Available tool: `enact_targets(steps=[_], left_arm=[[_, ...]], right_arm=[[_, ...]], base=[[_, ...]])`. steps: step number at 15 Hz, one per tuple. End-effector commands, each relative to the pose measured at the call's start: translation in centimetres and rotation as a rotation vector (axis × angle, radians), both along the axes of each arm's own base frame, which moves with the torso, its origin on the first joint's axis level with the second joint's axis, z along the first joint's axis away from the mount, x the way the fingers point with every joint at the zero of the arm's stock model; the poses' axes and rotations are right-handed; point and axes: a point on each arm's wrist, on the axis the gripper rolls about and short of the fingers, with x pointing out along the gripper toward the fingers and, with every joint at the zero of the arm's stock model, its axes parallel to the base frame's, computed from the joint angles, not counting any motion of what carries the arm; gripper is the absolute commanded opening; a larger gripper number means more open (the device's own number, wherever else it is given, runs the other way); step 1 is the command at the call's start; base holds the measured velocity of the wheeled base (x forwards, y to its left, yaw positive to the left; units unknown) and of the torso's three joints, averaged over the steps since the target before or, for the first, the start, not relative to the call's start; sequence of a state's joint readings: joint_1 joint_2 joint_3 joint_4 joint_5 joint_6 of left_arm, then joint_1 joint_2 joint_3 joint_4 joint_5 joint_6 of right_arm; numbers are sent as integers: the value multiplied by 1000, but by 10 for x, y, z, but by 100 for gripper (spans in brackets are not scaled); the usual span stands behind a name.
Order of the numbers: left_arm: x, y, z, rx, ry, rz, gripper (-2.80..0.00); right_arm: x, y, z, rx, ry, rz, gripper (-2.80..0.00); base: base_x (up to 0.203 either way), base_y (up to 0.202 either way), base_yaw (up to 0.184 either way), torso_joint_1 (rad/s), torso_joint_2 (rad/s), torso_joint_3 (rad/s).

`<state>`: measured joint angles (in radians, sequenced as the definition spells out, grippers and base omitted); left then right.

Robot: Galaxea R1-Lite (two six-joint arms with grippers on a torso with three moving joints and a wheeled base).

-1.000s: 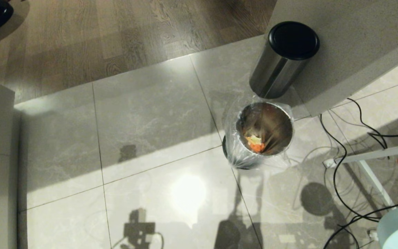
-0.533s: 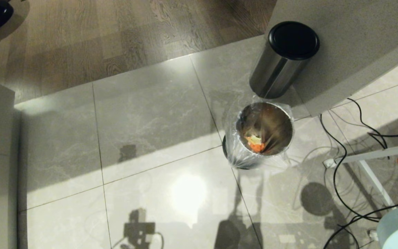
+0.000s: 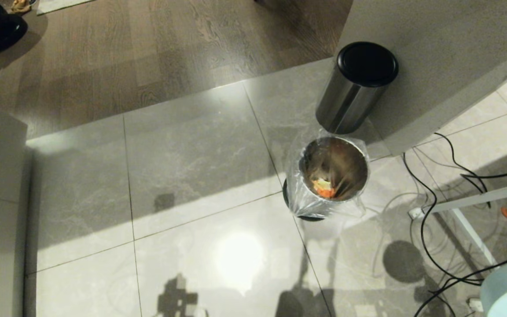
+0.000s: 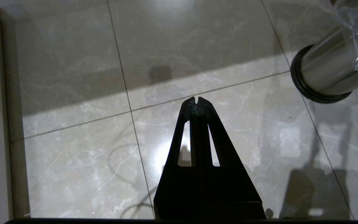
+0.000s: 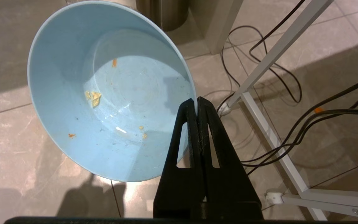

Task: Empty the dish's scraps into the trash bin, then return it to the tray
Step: Put the bowl back to the table

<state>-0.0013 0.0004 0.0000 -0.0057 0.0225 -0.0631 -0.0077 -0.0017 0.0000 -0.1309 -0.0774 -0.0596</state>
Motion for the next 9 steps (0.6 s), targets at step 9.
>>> enact_targets(steps=[9], left_arm=[[0,0,0,-2,1,0,-280]], right_arm=[[0,0,0,0,1,-1,-280]], base=[[0,0,0,1,2,204]])
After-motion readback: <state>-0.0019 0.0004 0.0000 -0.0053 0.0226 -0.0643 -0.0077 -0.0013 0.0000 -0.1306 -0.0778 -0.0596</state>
